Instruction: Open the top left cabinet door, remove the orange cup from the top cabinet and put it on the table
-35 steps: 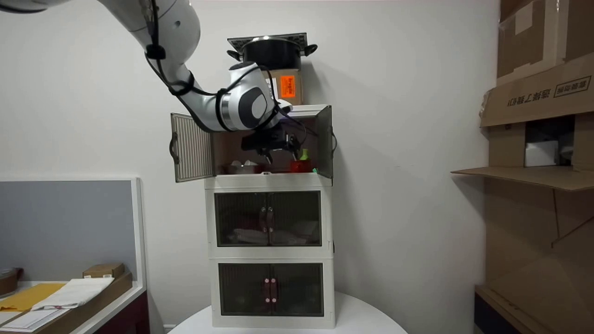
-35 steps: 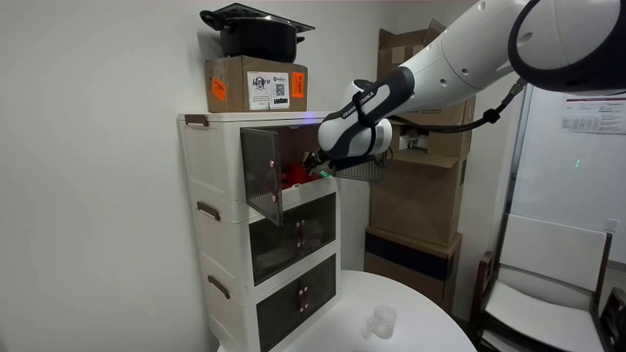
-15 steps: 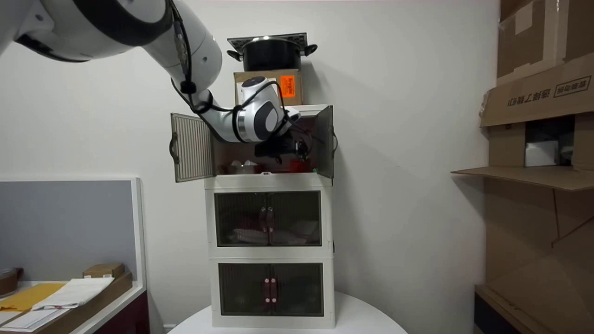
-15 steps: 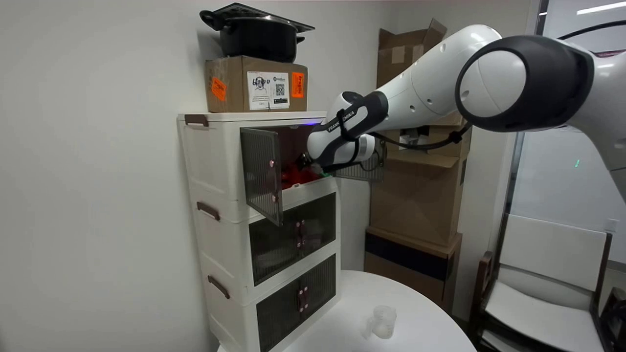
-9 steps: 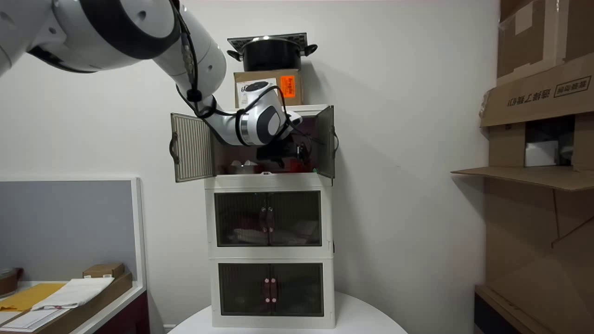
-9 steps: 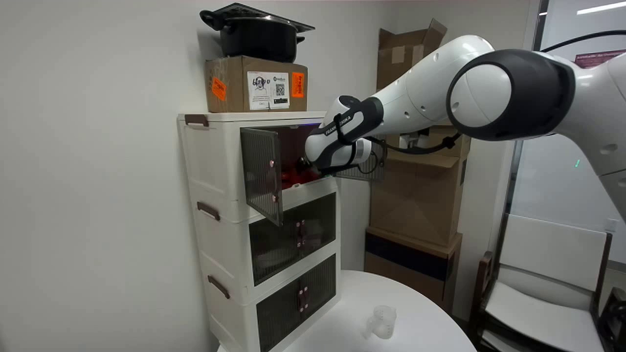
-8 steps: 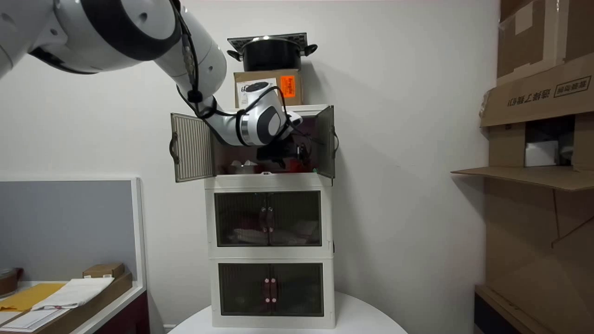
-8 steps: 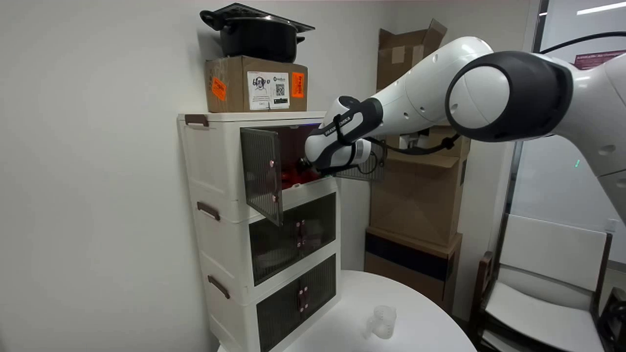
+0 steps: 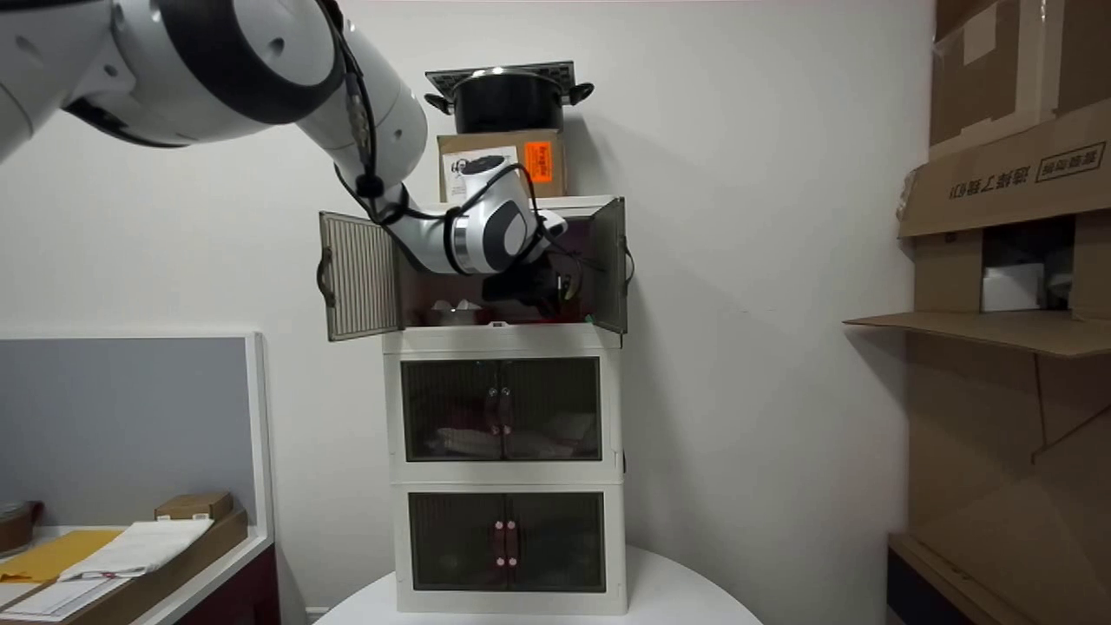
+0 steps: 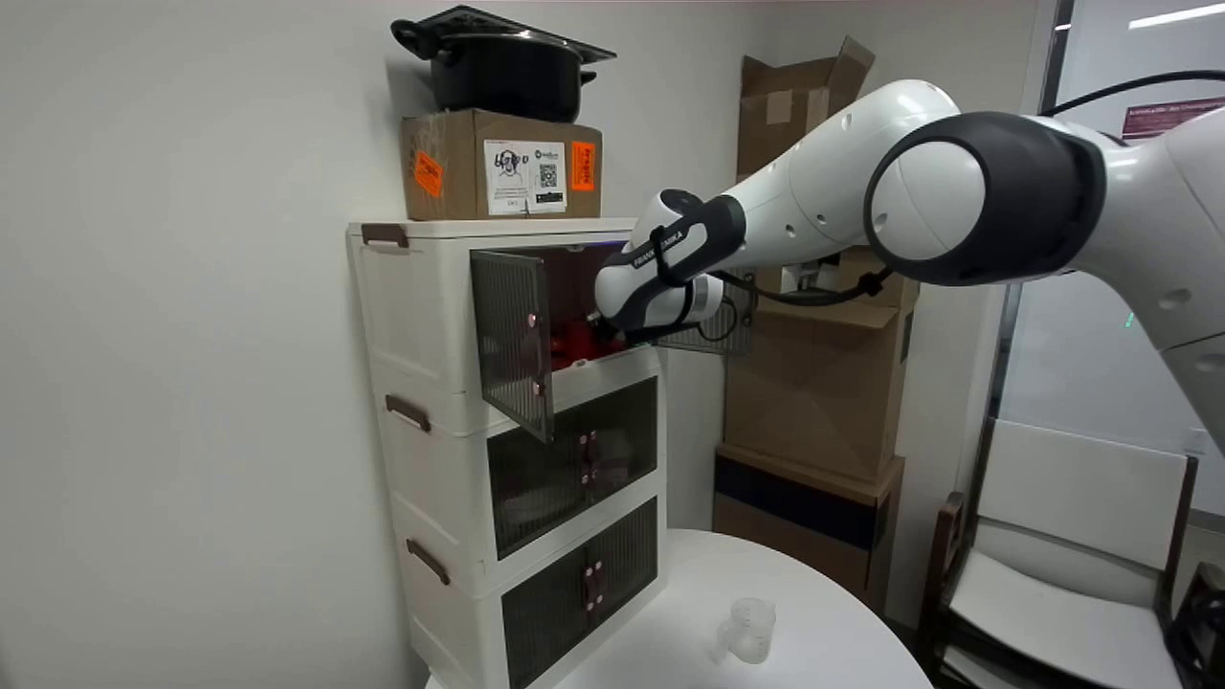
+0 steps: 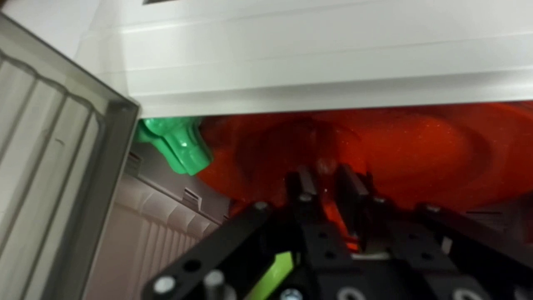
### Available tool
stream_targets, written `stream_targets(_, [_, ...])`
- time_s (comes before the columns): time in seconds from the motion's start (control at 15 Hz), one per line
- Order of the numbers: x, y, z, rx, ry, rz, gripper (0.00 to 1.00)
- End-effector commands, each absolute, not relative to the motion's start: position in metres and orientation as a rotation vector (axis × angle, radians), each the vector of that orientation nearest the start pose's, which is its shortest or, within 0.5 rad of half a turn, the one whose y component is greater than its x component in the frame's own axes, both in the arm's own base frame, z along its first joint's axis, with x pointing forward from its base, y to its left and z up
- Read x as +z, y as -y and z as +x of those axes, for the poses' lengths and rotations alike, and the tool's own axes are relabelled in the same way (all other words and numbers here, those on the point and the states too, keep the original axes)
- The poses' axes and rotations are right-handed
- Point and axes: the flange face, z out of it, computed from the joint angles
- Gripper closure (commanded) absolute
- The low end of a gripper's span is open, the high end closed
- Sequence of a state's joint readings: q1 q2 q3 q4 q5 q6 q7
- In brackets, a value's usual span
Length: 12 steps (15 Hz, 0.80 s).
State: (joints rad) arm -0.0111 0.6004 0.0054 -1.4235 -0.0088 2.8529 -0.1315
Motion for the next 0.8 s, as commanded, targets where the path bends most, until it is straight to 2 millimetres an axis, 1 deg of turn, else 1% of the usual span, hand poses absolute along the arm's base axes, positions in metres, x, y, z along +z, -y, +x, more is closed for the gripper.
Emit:
stream_targets(0.0, [0.449, 0.007, 0.773, -1.284, 0.192, -2.926, 0.96])
stream_targets(0.13, [0.45, 0.008, 0.773, -1.284, 0.189, -2.926, 0.92])
stream_targets(0.4, [0.454, 0.007, 0.771, -1.294, 0.185, -2.915, 0.92])
stream_targets(0.73, [0.468, 0.004, 0.763, -1.311, 0.178, -2.887, 0.92])
